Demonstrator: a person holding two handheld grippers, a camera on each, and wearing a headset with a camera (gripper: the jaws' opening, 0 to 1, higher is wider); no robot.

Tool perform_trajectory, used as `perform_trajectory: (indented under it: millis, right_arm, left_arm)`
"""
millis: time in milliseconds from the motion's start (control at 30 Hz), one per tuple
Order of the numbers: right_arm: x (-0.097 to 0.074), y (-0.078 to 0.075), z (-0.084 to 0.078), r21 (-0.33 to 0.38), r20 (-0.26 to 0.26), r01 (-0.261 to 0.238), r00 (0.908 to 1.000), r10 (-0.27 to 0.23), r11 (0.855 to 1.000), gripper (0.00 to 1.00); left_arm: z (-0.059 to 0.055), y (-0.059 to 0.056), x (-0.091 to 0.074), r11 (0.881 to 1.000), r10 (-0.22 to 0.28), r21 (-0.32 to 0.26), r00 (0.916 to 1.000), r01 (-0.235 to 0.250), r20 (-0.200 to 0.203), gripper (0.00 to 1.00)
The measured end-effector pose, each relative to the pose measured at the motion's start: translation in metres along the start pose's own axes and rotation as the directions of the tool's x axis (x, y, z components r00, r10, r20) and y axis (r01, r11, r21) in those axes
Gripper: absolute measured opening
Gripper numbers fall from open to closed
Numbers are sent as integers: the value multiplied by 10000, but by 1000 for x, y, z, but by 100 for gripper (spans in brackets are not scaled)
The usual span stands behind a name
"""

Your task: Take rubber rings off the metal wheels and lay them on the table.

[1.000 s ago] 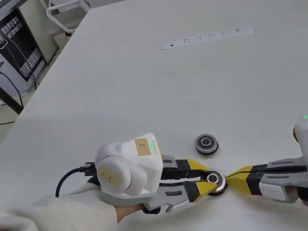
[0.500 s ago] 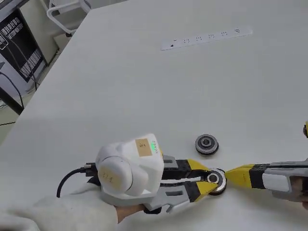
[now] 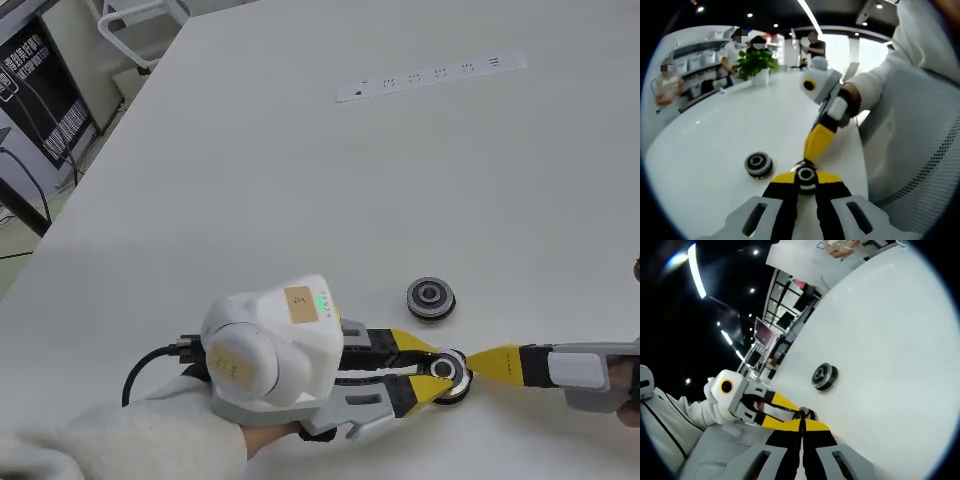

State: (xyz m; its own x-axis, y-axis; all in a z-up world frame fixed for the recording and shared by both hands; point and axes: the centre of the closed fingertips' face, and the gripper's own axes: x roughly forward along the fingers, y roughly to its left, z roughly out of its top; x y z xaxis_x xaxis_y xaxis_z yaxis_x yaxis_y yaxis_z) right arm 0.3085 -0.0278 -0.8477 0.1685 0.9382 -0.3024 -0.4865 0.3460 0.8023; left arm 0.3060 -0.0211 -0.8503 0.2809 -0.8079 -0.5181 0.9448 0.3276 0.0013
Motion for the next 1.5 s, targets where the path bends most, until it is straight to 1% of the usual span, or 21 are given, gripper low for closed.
perform_trajectory:
  millis: [167,300,367,533,600,800,900,1033,1133,1167,1333,1433,1500]
  right_arm:
    - [0,2,0,93,30,-145,9999,144,9999,0]
    - [2,5,-1,-165,-67,-130,9999,129,9998,0]
    - [2,6,-2,-36,-41,-208,9998,208,9998,0]
    - [3,7,-2,-98,-62,-271,9996,271,9996,0]
    - [3,8,-2,-5,-28,-354,9994,354,9994,0]
    - [6,15,-3,-248,-123,-586,9982,583,9980,0]
    - [6,16,-2,-354,-146,-597,9981,592,9976,0]
    - [6,17,-2,-326,-140,-680,9976,676,9972,0]
    - [7,19,-1,-377,-148,-776,9969,771,9963,0]
    - [7,21,0,-398,-130,-885,9960,880,9953,0]
    - [7,25,4,-414,29,-1125,9936,1127,9928,0]
    - [6,24,5,-400,69,-1133,9935,1137,9928,0]
    - [6,22,5,-457,77,-987,9950,991,9941,0]
  left_arm:
    - [0,1,0,10000,23,0,10000,-23,3,13]
    - [0,1,1,10000,34,5,10000,-34,-1,13]
    - [0,1,1,10000,33,6,10000,-33,-1,13]
    - [-1,1,1,10000,30,-3,10000,-30,-3,13]
    - [-1,0,1,10000,39,-7,10000,-39,4,13]
    - [0,0,1,10000,40,-12,10000,-40,25,13]
    - [1,0,1,10000,47,-10,10000,-47,25,13]
    - [1,0,1,10000,50,-16,10000,-50,29,13]
    - [1,0,1,10000,55,-18,10000,-55,34,13]
    - [2,0,2,10000,56,-17,10000,-56,36,13]
    - [2,1,2,10000,63,-17,10000,-63,47,13]
    - [3,1,2,10000,80,-6,10000,-80,41,13]
    - [3,1,2,10000,90,-14,9999,-90,46,13]
